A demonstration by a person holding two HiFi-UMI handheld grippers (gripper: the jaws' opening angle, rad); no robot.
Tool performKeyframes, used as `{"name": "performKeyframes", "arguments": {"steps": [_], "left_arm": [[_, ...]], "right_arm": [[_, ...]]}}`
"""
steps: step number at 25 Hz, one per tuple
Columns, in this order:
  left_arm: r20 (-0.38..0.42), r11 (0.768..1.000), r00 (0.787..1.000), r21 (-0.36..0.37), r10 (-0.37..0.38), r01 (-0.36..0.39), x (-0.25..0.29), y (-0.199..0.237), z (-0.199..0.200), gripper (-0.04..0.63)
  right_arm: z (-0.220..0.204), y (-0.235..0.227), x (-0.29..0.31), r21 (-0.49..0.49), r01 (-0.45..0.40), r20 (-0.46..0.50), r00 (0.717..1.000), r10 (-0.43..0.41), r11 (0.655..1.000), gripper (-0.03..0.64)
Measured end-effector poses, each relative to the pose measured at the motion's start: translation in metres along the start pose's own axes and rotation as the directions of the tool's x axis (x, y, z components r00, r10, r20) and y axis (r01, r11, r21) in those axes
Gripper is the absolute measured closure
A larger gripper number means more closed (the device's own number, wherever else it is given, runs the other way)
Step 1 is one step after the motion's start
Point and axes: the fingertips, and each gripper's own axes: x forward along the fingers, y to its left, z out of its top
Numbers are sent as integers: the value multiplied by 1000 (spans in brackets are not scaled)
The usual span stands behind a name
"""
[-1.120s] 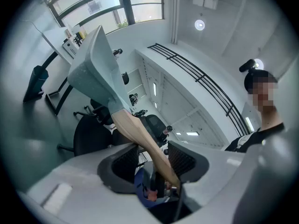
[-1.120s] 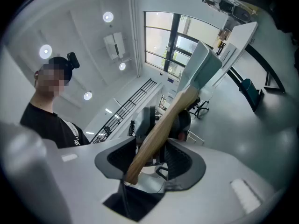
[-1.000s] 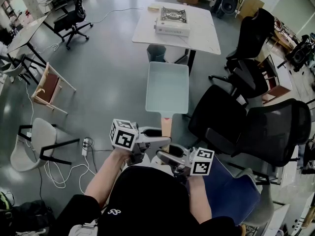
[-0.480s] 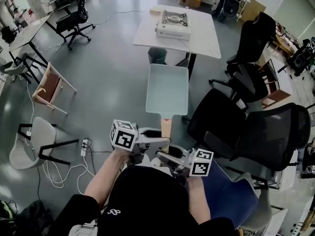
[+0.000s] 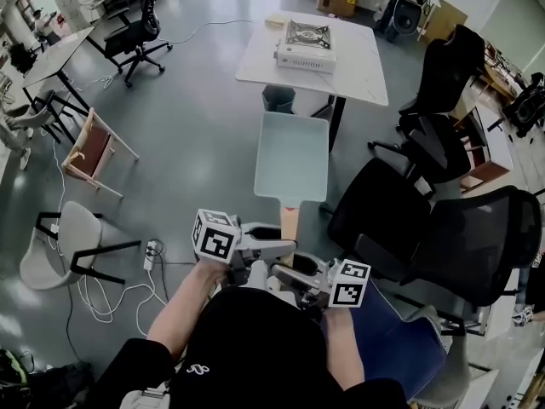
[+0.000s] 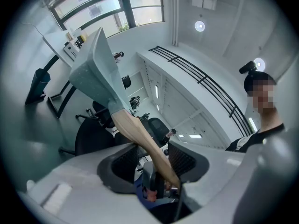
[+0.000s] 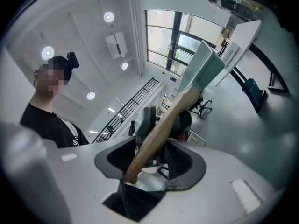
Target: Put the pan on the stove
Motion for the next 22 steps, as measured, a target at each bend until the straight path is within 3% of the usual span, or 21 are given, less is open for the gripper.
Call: {"name": "performKeyframes", "arguments": {"steps": [11, 22], "left_arm": [[8, 1000, 1000, -25, 3, -2, 4, 39, 35, 390], [1, 999, 1000, -34, 4, -4, 4, 100, 118, 390]], "right_arm": [[31, -40, 12, 22, 11, -11, 1000, -11, 1000, 416], [109, -100, 45, 31, 14, -17, 1000, -14, 999, 416]]}}
